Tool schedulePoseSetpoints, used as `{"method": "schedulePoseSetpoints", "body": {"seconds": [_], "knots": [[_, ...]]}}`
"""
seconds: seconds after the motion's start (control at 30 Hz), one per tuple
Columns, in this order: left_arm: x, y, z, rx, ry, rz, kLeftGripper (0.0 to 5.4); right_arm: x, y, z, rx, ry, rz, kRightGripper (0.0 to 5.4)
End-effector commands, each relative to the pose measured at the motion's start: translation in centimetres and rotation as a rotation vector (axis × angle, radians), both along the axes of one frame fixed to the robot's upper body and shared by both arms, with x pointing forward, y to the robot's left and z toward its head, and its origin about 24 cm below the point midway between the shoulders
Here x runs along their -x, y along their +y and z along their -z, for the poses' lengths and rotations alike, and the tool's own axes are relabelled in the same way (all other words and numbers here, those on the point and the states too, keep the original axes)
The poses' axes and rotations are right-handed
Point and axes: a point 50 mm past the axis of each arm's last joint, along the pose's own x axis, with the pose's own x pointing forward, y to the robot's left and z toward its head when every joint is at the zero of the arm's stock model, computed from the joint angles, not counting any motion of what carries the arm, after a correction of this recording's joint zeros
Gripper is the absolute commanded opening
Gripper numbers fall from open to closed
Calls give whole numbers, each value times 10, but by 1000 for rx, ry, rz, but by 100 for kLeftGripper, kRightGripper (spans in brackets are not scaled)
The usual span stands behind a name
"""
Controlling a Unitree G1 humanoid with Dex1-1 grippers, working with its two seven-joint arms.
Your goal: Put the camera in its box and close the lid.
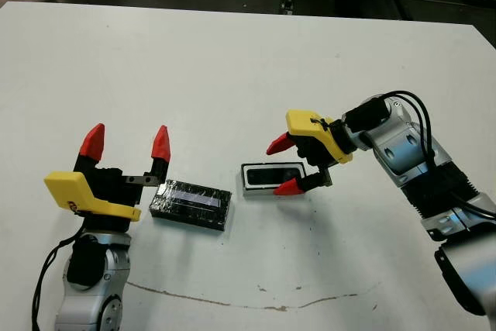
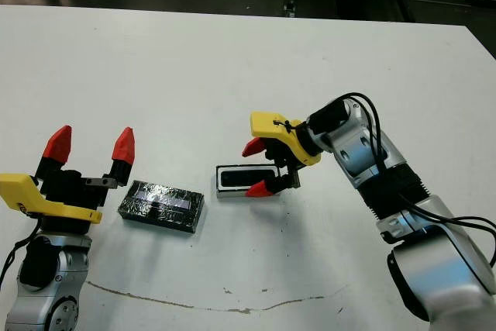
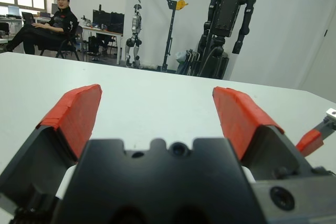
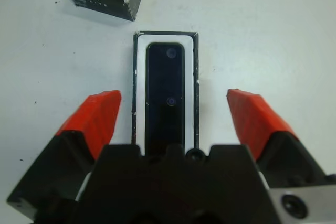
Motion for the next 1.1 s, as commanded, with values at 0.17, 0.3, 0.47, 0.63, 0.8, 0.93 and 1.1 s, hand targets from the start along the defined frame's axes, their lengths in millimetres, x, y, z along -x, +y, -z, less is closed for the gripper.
{"method": "schedulePoseSetpoints", "body": {"seconds": [0.17, 0.3, 0.47, 0.63, 0.8, 0.93, 1.1], "knots": [[1, 1, 2, -5, 16, 0, 540, -3, -10, -4, -5, -4, 24, 539], [1, 0, 1, -4, 18, 3, 540, -8, -13, -16, -8, -49, 44, 539], [1, 1, 1, -10, 14, 1, 540, -13, -20, -39, -98, -70, 120, 539], [1, 0, 1, -8, 13, 2, 540, -10, -34, -56, -246, -107, 245, 539], [0, 1, 1, -6, 12, 6, 540, 6, -51, -66, -420, -238, 450, 539], [-1, 2, 0, -6, 11, 6, 540, 24, -71, -58, -531, -350, 662, 520], [-3, 3, -1, -15, 2, 13, 540, 50, -92, -39, -656, -456, 883, 446]]}}
